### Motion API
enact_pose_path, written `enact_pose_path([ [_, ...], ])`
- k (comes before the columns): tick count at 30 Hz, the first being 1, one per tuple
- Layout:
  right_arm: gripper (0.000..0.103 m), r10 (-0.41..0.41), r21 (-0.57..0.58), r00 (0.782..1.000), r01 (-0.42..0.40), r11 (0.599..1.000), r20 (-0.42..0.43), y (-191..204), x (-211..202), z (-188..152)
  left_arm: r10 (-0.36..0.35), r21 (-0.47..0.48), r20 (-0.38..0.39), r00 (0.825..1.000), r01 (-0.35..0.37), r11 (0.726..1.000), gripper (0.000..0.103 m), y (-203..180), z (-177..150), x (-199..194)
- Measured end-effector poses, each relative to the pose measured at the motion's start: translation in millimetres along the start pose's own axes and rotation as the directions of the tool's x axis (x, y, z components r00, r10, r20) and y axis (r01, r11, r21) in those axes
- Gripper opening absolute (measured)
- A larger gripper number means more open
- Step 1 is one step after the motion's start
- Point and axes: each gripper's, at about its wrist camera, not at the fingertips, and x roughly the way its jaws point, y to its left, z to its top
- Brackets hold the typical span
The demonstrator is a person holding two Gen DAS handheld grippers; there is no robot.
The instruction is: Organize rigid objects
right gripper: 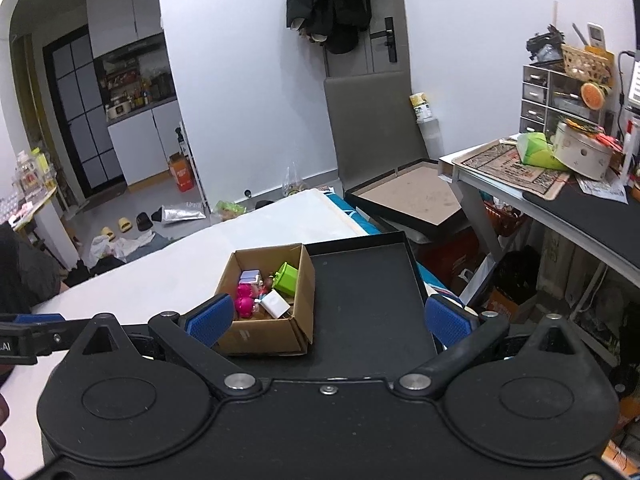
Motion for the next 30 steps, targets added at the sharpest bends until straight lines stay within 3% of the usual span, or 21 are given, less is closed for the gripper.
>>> enact_pose_path([
  [30,0.103,0.003,0.010,0.999,-0.003,1.000,0.045,-2,-38,-18,-0.025,0.030,0.036,0.999,0.024,0.999,0.096,-18,-25,-30],
])
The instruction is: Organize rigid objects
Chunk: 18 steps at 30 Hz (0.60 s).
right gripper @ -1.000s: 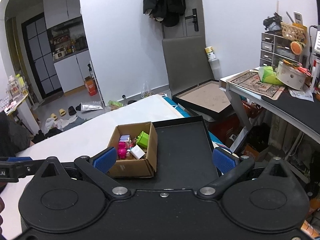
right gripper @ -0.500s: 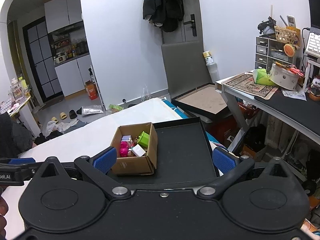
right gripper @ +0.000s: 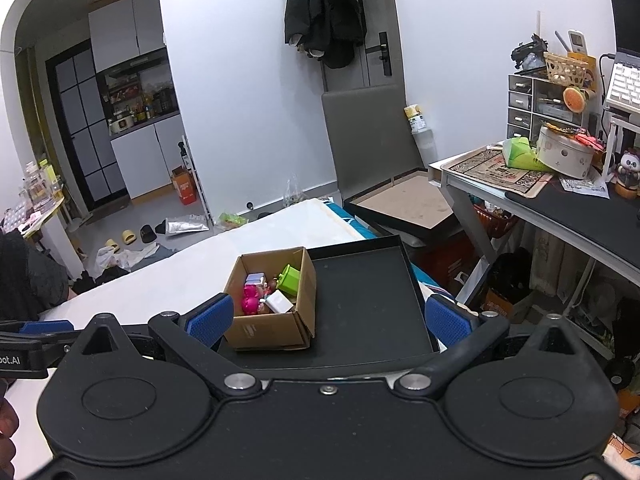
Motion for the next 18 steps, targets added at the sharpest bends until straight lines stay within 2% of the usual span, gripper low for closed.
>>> enact_pose_path([
  [18,0.103,-0.003,-0.008,1.000,0.003,1.000,-0.003,2.5,-1.9,0.1,0.010,0.003,0.005,1.000,-0.010,1.000,0.096,-0.8,-1.3,-4.1],
])
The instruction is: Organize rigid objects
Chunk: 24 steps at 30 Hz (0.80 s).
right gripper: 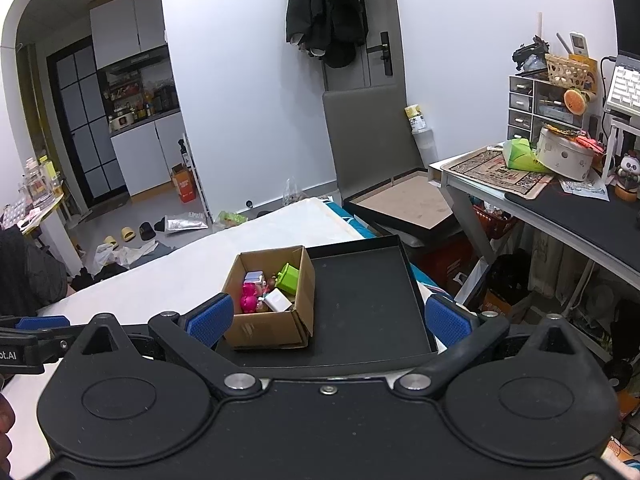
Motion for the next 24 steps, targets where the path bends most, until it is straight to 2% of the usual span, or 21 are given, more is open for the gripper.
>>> enact_pose_path([
  [24,0.103,0.002,-0.009,1.000,-0.002,1.000,0.003,-1.3,-1.9,0.4,0.006,0.001,-0.002,1.000,-0.006,1.000,0.096,-0.2,1.4,-2.0],
])
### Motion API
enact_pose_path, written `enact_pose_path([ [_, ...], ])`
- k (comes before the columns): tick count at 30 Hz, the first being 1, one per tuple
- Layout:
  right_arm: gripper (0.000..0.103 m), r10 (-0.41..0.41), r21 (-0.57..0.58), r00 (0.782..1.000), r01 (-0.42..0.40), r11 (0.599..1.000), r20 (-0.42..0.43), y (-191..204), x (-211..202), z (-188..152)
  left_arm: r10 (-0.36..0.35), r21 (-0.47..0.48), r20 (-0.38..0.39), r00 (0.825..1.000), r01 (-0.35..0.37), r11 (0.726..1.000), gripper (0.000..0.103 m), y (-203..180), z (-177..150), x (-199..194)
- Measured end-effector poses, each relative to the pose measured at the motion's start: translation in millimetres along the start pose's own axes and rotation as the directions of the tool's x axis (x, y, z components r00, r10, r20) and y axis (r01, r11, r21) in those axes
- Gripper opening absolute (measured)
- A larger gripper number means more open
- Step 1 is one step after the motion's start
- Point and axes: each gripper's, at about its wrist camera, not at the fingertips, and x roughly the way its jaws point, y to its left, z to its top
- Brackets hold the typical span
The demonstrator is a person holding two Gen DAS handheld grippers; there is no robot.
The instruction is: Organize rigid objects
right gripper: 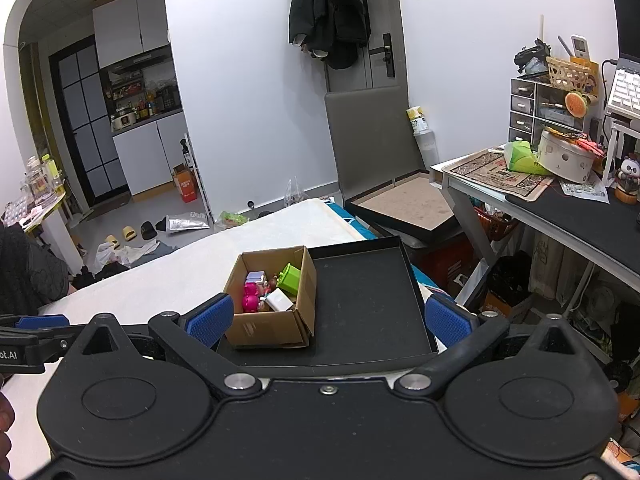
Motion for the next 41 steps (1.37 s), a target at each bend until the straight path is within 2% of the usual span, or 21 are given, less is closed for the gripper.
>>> enact_pose_path([
  [41,0.103,0.003,-0.016,1.000,-0.003,1.000,-0.014,0.1,0.0,-1.1,0.007,0.021,-0.007,1.000,-0.006,1.000,0.096,-2.1,-5.5,0.3],
])
